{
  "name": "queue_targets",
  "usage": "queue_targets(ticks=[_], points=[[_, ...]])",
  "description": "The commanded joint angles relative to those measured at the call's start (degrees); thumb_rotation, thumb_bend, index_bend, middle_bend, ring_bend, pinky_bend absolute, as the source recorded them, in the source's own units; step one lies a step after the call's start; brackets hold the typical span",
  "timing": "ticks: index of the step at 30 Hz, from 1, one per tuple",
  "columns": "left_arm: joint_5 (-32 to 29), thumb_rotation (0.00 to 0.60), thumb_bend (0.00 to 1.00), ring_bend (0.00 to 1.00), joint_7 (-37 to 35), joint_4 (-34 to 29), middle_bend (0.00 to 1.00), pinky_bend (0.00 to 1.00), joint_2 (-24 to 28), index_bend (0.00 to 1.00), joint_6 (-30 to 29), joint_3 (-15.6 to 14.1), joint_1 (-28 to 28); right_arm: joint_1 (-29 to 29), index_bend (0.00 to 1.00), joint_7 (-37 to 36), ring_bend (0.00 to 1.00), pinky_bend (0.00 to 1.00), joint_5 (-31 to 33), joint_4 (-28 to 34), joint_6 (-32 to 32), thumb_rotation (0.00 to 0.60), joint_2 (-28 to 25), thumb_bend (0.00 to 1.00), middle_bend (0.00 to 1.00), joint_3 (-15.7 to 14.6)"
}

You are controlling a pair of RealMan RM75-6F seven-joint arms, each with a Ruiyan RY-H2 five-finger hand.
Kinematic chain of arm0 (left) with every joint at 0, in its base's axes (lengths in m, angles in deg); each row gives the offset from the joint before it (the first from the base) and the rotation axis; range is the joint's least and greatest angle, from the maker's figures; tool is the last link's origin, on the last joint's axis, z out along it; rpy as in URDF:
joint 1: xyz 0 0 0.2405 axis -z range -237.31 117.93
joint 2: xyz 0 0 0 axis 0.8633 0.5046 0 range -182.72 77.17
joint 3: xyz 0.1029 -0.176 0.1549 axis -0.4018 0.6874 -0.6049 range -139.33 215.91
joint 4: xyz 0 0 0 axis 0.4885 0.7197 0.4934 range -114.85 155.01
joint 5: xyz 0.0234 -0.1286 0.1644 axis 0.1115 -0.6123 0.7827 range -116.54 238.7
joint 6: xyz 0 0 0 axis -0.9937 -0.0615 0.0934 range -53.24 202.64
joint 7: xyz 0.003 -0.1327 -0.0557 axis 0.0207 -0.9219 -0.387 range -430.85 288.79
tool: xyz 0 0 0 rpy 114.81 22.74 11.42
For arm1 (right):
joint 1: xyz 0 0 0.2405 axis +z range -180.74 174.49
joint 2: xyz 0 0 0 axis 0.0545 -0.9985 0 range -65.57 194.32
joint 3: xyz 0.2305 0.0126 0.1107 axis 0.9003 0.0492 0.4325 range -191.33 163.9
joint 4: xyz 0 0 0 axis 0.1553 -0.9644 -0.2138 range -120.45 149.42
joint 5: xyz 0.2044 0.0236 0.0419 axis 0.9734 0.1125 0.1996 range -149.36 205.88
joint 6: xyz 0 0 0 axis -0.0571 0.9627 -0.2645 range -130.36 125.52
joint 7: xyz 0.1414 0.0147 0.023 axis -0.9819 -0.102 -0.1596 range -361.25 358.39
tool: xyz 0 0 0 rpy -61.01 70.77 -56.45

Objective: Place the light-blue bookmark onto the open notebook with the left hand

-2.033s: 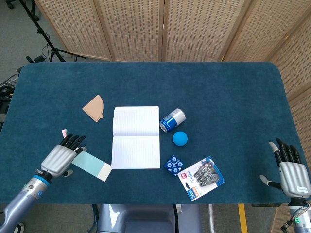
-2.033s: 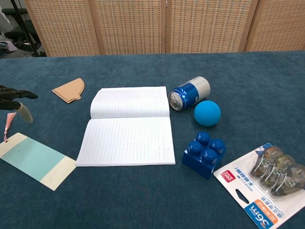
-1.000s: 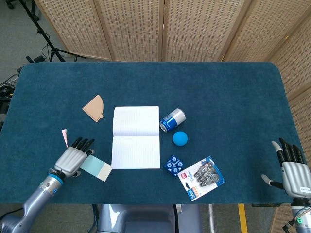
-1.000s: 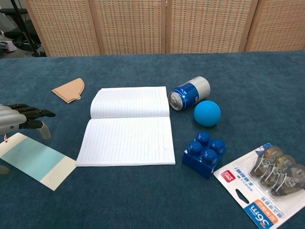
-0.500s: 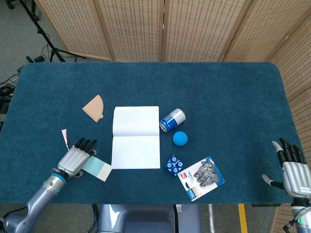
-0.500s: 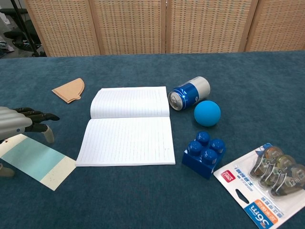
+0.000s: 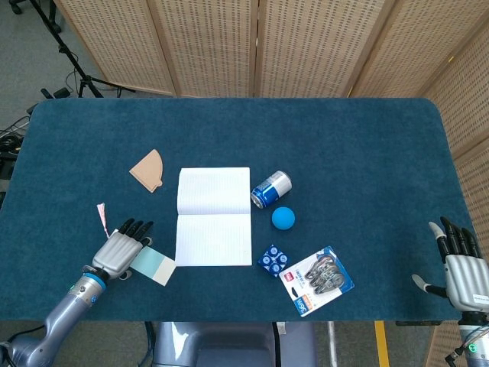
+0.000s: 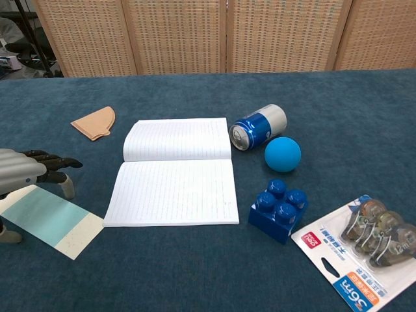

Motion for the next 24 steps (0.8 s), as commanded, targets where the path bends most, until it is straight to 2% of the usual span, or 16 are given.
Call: queue_targets(ticks=[1, 9, 15, 24], points=[[-0.2, 0.600, 0.15, 0.00, 0.1, 0.0, 0.00, 0.00, -0.2, 0.32, 0.0, -0.2, 0.1, 0.0, 0.00, 0.0, 0.00, 0.00, -0.1, 0.0, 0.0, 0.600, 0.0, 0.05, 0.00, 0.0], [-0.7, 0.600, 0.16, 0.00, 0.3, 0.0, 0.00, 0.00, -0.5, 0.35, -0.3, -0.6, 0.3, 0.1, 0.00, 0.1, 0.00, 0.00, 0.0, 0.0, -0.1, 0.600, 0.0, 0.05, 0.00, 0.0], [-0.7, 0.600, 0.20, 0.00, 0.1, 0.3, 0.00, 0.00, -0.8, 0.41, -0.7, -0.9, 0.3, 0.0, 0.00, 0.1, 0.00, 0.00, -0.1, 0.0, 0.0, 0.600, 0.1, 0.05, 0.00, 0.0], [-0.3, 0.600, 0.25, 0.00, -0.6, 0.3, 0.00, 0.00, -0.9, 0.45, -1.4, -1.1, 0.3, 0.0, 0.00, 0.2, 0.00, 0.00, -0.2, 0.0, -0.1, 0.600, 0.1, 0.05, 0.00, -0.1]])
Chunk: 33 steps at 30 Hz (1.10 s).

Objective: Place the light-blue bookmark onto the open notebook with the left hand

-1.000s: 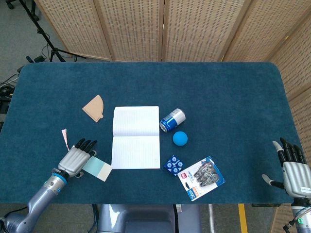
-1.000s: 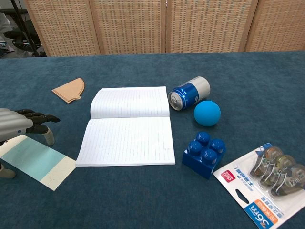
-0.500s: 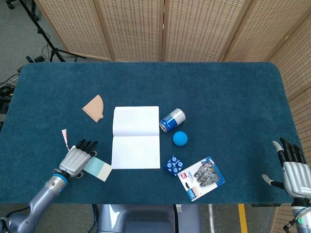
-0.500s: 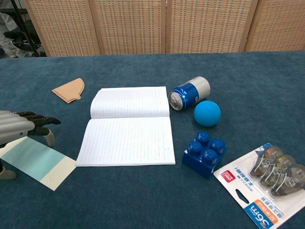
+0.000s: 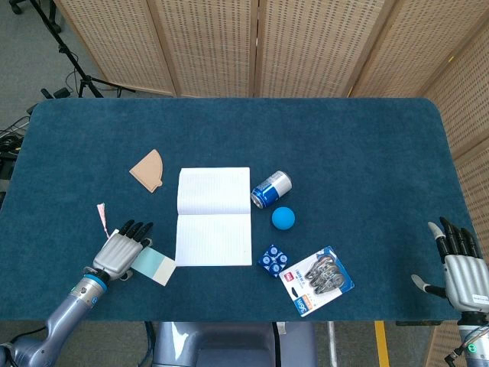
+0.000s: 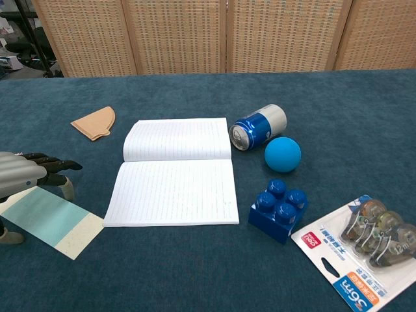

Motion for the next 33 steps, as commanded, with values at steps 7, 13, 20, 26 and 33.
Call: queue_targets(ticks=[7, 13, 20, 26, 33], points=[[-0.1, 0.600, 0.28, 0.00, -0.1, 0.0, 0.00, 0.00, -0.1, 0.48, -0.3, -0.2, 0.0, -0.1, 0.00, -0.1, 0.00, 0.00, 0.0, 0.0, 0.2, 0.600, -0.1, 0.05, 0.00, 0.0], [-0.3, 0.600, 0.31, 0.00, -0.1, 0.1, 0.00, 0.00, -0.2, 0.49, -0.5, -0.2, 0.1, -0.1, 0.00, -0.2, 0.00, 0.00, 0.0, 0.0, 0.1, 0.600, -0.1, 0.05, 0.00, 0.0], [-0.4, 0.600, 0.35, 0.00, -0.1, -0.2, 0.00, 0.00, 0.0, 0.49, -0.7, -0.3, 0.1, -0.1, 0.00, -0.3, 0.00, 0.00, -0.1, 0.0, 0.2, 0.600, -0.1, 0.05, 0.00, 0.0], [-0.5, 0.600, 0.40, 0.00, -0.1, -0.2, 0.00, 0.00, -0.1, 0.50, -0.9, -0.3, 0.2, -0.1, 0.00, -0.3, 0.00, 0.00, -0.1, 0.0, 0.2, 0.600, -0.1, 0.05, 0.00, 0.0], [-0.7, 0.600, 0.43, 0.00, -0.1, -0.2, 0.00, 0.00, -0.3, 0.51, -0.9, -0.4, 0.2, -0.1, 0.00, -0.3, 0.00, 0.00, -0.2, 0.0, 0.2, 0.600, -0.1, 0.05, 0.00, 0.0]])
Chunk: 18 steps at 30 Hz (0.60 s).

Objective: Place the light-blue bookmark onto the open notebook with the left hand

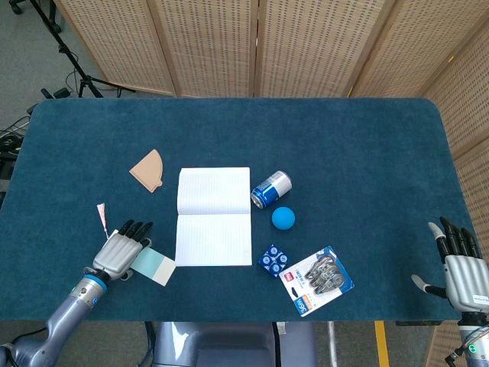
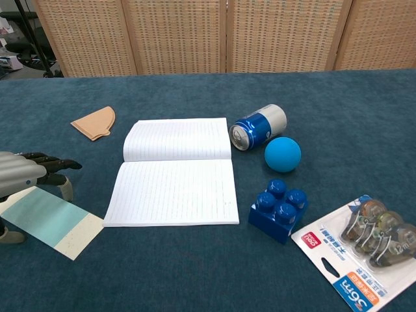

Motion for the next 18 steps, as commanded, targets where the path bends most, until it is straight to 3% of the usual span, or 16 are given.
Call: queue_targets(ticks=[1, 18], points=[[0.0, 0.600, 0.43, 0.00, 0.0, 0.0, 0.00, 0.00, 0.0, 0.51, -0.1, 0.0, 0.0, 0.0, 0.00, 0.0, 0.00, 0.00, 0.0, 0.0, 0.0, 0.600, 0.0, 0.05, 0.00, 0.0], [-0.2, 0.600, 0.48, 0.00, 0.0, -0.3, 0.00, 0.00, 0.0, 0.53, -0.8, 0.2, -0.1, 0.0, 0.00, 0.0, 0.00, 0.00, 0.0, 0.1, 0.0, 0.600, -0.1, 0.05, 0.00, 0.0]])
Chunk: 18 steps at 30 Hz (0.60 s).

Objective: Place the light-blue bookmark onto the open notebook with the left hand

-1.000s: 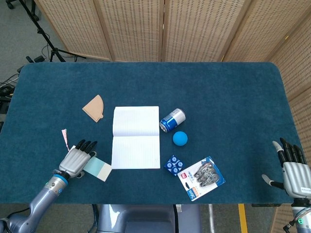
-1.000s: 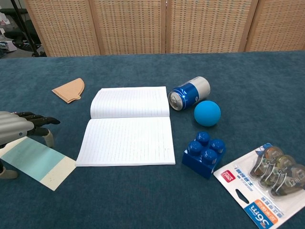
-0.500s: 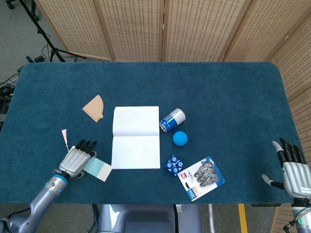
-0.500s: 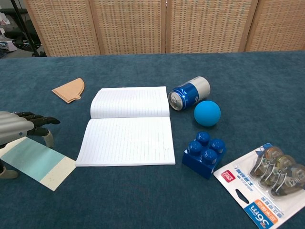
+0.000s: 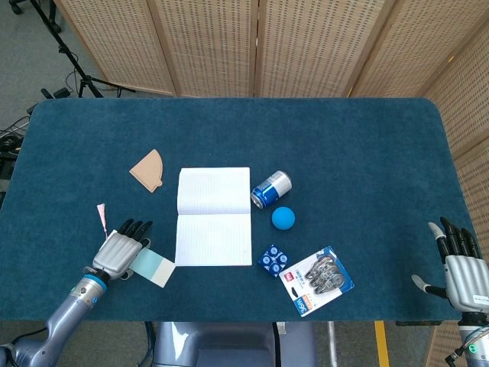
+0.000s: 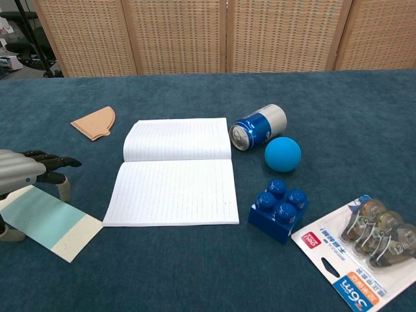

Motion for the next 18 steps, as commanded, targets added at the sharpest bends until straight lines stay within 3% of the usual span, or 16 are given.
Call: queue_targets(ticks=[1, 18], points=[[0.0, 0.600, 0.48, 0.00, 0.0, 0.1, 0.00, 0.00, -0.1, 0.53, -0.1, 0.0, 0.0, 0.0, 0.00, 0.0, 0.00, 0.00, 0.0, 0.0, 0.0, 0.600, 0.0, 0.05, 0.00, 0.0], [0.7, 0.600, 0.48, 0.00, -0.4, -0.9, 0.00, 0.00, 0.7, 0.54, -1.5, 0.7, -0.1, -0.1, 0.00, 0.0, 0.00, 0.00, 0.0, 0.0, 0.1, 0.600, -0.1, 0.05, 0.00, 0.0]])
